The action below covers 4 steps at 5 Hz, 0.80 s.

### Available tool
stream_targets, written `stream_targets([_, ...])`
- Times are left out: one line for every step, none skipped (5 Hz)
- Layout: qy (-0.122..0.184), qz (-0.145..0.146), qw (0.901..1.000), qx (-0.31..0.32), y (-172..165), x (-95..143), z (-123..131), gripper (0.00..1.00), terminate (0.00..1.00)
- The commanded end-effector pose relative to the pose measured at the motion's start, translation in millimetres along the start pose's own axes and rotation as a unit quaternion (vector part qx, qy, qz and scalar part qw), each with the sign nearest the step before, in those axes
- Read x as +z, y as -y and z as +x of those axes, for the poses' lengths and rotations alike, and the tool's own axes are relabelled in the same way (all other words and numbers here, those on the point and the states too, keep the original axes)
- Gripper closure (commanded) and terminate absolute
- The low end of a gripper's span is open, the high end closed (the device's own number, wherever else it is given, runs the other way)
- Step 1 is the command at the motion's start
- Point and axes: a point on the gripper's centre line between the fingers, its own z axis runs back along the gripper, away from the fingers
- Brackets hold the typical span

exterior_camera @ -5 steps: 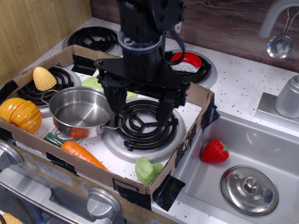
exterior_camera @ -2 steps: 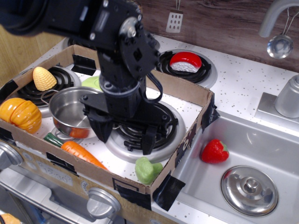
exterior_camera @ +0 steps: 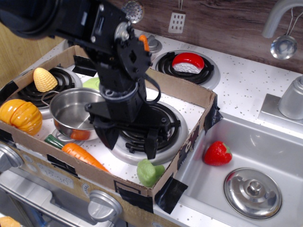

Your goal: Put broccoli in pot

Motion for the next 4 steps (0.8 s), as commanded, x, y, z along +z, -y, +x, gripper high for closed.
stream_targets([0.019, -0.005, 0.9997, -0.014, 6, -2, 10, 0.00, 0.00])
stream_targets([0.022, -0.006, 0.9996, -0.015, 12, -5, 10, 0.00, 0.00])
stream_targets([0.025, -0.008, 0.9995, -0.019, 14, -9, 11, 0.00, 0.00])
stream_targets([0.027, -0.015, 0.9994, -0.015, 19, -15, 8, 0.00, 0.00])
